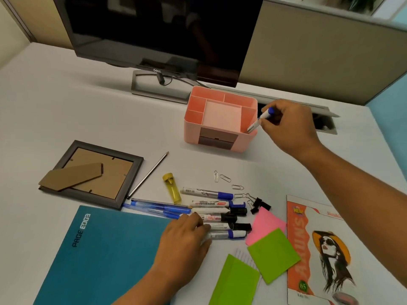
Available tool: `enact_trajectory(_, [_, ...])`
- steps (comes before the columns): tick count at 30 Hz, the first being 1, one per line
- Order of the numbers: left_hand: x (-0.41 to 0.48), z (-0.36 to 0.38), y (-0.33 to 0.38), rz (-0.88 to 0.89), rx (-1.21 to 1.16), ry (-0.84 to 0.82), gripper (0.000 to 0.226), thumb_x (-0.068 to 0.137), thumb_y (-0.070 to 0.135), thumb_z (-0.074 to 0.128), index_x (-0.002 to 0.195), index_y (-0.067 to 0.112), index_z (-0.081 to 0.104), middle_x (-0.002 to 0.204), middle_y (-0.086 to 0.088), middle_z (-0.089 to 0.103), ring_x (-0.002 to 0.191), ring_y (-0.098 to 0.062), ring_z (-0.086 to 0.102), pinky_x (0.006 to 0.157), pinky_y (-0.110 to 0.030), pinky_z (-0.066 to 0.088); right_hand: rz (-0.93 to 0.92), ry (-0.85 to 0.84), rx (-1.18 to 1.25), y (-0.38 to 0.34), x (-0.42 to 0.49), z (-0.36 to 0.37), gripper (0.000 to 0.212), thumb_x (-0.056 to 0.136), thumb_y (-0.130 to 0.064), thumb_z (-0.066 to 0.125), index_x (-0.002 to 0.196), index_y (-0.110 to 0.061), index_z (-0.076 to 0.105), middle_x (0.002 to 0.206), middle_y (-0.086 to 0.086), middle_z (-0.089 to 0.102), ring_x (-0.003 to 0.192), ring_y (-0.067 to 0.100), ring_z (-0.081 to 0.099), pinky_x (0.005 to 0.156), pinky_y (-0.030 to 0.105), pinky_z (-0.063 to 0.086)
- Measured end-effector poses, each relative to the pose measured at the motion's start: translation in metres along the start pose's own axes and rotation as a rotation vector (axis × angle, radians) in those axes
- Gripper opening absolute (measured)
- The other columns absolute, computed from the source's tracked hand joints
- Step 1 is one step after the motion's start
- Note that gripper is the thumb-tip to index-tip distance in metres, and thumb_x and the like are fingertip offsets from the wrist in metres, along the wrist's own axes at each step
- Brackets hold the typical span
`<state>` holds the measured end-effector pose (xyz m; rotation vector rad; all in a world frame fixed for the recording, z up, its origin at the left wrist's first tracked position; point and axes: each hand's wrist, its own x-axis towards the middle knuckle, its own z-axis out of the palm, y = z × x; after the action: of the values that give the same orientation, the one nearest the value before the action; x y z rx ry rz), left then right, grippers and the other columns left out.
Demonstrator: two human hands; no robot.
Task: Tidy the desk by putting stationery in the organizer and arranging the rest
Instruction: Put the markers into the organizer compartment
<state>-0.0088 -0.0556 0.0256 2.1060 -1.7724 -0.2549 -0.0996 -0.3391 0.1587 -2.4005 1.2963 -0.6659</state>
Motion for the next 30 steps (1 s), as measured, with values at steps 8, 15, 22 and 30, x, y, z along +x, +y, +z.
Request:
enact_trajectory(8, [0.004,0.001,-0.005,0.089,0.099,0.012,0.017,0.070,0.034,0.083,0.081,0.024,0.074,0.078,0.007,0.060,0.068,-0.014,0.055,0.056,-0.029,0.046,0.072,-0.105,-0.054,0.011,0.000,0.036,0.021,0.085,-0.019,0.071,0.105,-0.013,0.066,0.097,0.003,0.066,0.084,0.019,0.062,0.084,0.029,0.052])
enact_trajectory(15, [0.005,0.000,-0.002,0.171,0.154,-0.007,0.016,0.073,0.033,0.081,0.082,0.024,0.073,0.077,0.006,0.061,0.071,-0.014,0.055,0.059,-0.029,0.045,0.134,-0.089,-0.019,0.016,-0.002,0.036,0.038,0.083,-0.030,0.074,0.116,-0.017,0.063,0.109,-0.001,0.066,0.090,0.019,0.063,0.085,0.033,0.054])
enact_trajectory(22, [0.015,-0.002,0.005,0.133,0.216,-0.055,0.017,0.065,0.027,0.081,0.068,0.020,0.066,0.071,0.003,0.058,0.068,-0.018,0.055,0.058,-0.032,0.045,0.255,0.073,0.205,0.019,-0.079,0.020,0.013,0.084,-0.024,0.071,0.091,-0.017,0.064,0.075,-0.002,0.059,0.066,0.009,0.054,0.061,0.019,0.043])
enact_trajectory(30, [0.012,-0.026,0.008,0.113,-0.004,0.109,0.015,0.077,0.036,0.071,0.087,0.025,0.070,0.080,0.008,0.059,0.072,-0.013,0.053,0.061,-0.029,0.040,0.520,-0.193,0.469,0.016,-0.185,0.015,0.009,0.095,-0.019,0.058,0.094,-0.021,0.066,0.091,-0.003,0.070,0.066,0.007,0.070,0.063,0.030,0.057])
